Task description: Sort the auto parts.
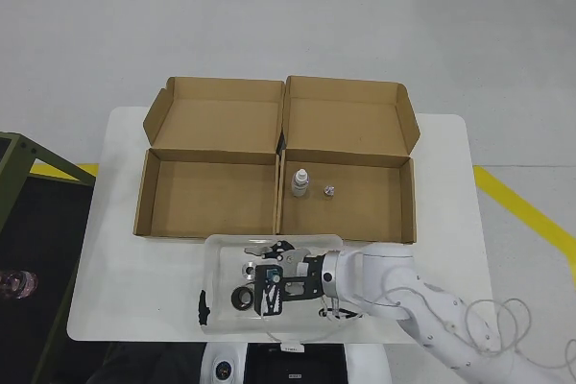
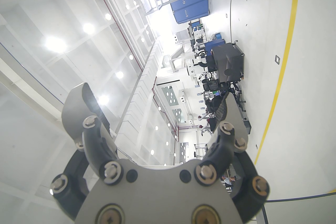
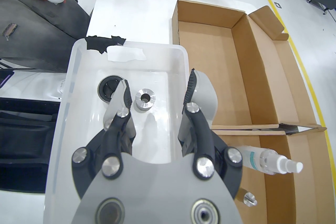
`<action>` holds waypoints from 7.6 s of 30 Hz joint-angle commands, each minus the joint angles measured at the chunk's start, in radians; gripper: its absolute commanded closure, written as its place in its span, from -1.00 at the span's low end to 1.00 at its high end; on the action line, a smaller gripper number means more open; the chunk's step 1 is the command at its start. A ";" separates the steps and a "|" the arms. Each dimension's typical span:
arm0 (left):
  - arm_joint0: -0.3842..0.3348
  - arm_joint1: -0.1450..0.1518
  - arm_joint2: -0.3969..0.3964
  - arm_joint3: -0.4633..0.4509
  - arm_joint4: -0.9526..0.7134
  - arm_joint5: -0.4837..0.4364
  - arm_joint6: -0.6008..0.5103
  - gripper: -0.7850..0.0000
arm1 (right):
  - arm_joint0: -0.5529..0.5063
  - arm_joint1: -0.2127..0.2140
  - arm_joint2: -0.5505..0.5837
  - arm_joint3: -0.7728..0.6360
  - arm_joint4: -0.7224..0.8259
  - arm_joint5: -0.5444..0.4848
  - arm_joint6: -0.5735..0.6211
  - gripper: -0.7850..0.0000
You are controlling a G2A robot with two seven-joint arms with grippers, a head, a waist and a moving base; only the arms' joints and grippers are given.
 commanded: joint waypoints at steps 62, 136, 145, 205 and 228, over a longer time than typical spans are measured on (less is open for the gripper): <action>0.000 0.000 0.000 0.000 0.000 0.000 0.000 -1.00 | 0.151 -0.156 -0.214 0.406 -0.048 0.048 0.025 0.73; 0.000 0.000 0.000 0.000 0.000 0.000 0.000 -1.00 | -0.127 -0.026 0.429 0.062 0.185 -0.024 -0.405 1.00; 0.000 0.000 0.000 0.000 0.000 0.000 0.000 -1.00 | -0.090 -0.036 0.384 0.106 0.189 0.018 -0.404 1.00; 0.000 0.000 0.000 0.000 0.000 0.000 0.000 -1.00 | 0.552 -0.325 -0.226 0.772 0.138 0.180 0.071 1.00; 0.000 0.000 0.000 0.000 0.000 0.000 0.000 -1.00 | 0.591 -0.420 -0.291 0.943 0.053 0.191 0.089 0.10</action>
